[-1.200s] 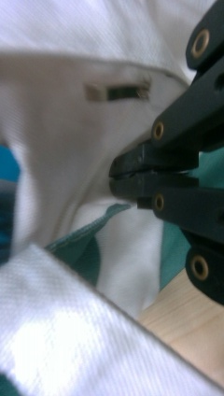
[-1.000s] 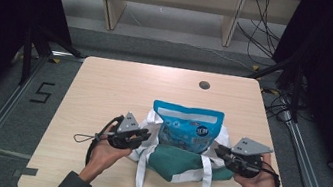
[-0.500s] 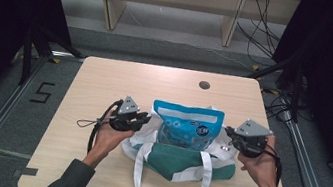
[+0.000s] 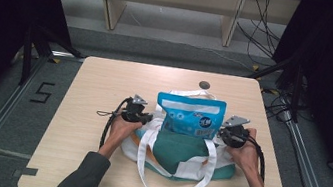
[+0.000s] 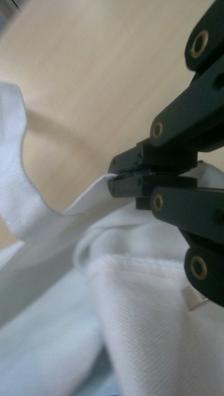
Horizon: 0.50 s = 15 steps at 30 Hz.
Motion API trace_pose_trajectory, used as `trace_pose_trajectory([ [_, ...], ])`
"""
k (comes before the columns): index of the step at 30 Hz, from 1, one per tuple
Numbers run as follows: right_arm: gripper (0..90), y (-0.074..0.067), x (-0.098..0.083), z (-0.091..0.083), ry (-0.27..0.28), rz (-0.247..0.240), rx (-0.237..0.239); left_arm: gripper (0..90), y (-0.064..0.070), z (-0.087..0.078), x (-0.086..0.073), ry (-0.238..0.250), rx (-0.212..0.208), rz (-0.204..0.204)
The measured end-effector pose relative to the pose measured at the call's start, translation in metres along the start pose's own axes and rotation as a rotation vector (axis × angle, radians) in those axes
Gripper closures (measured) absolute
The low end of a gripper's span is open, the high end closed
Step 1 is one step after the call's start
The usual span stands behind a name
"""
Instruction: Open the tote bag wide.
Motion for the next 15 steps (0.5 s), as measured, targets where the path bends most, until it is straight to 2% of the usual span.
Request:
trace_pose_trajectory([
  [1,89.0,0.000,0.000,0.002,0.014,0.005,-0.007,83.9,0.001,-0.002,-0.001,-0.007,0.012,0.011],
  [2,88.8,0.000,0.000,0.000,0.003,0.012,0.004,82.1,0.000,-0.004,-0.001,-0.005,0.029,0.015],
  [4,86.3,0.002,0.002,-0.003,0.012,0.023,-0.006,74.6,0.000,-0.008,0.000,0.001,0.034,0.004],
  [5,86.3,0.002,0.002,-0.003,0.012,0.023,-0.006,74.6,0.002,-0.015,0.003,0.024,0.019,-0.005],
  [6,79.0,0.005,0.006,-0.012,0.040,0.046,-0.016,67.7,0.010,-0.028,0.013,0.120,-0.024,-0.077],
  [7,76.1,0.007,0.010,-0.020,0.062,0.054,-0.018,63.4,0.010,-0.028,0.013,0.120,-0.024,-0.077],
  [8,74.7,0.008,0.014,-0.029,0.085,0.072,-0.014,62.0,0.013,-0.045,0.019,0.146,-0.033,-0.076],
  [9,74.7,0.008,0.014,-0.029,0.085,0.072,-0.014,61.5,0.013,-0.045,0.019,0.146,-0.033,-0.076],
  [10,68.4,0.013,0.023,-0.049,0.164,0.088,-0.023,61.1,0.018,-0.062,0.023,0.170,-0.047,-0.052],
  [11,68.4,0.013,0.023,-0.049,0.164,0.088,-0.023,61.1,0.018,-0.062,0.023,0.170,-0.047,-0.052],
  [12,65.0,0.010,0.028,-0.072,0.218,0.120,0.005,61.3,0.024,-0.075,0.021,0.172,-0.052,-0.020],
  [13,65.0,0.010,0.028,-0.072,0.218,0.120,0.005,62.0,0.024,-0.075,0.021,0.172,-0.052,-0.020],
  [14,63.6,0.000,0.028,-0.095,0.256,0.137,0.043,63.4,0.032,-0.085,0.014,0.156,-0.068,0.012],
  [15,63.6,0.000,0.028,-0.095,0.256,0.137,0.043,65.3,0.032,-0.085,0.014,0.156,-0.068,0.012],
])
Point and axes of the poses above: each handheld gripper's, and its own axes: z roughly forward along the jaws, x roughly out of its top, y roughly to its right, the point moved 8 cm from there along z, roughly forward along the jaws, and after that the axes turned 1 degree about -y, right-handed, at the moved point
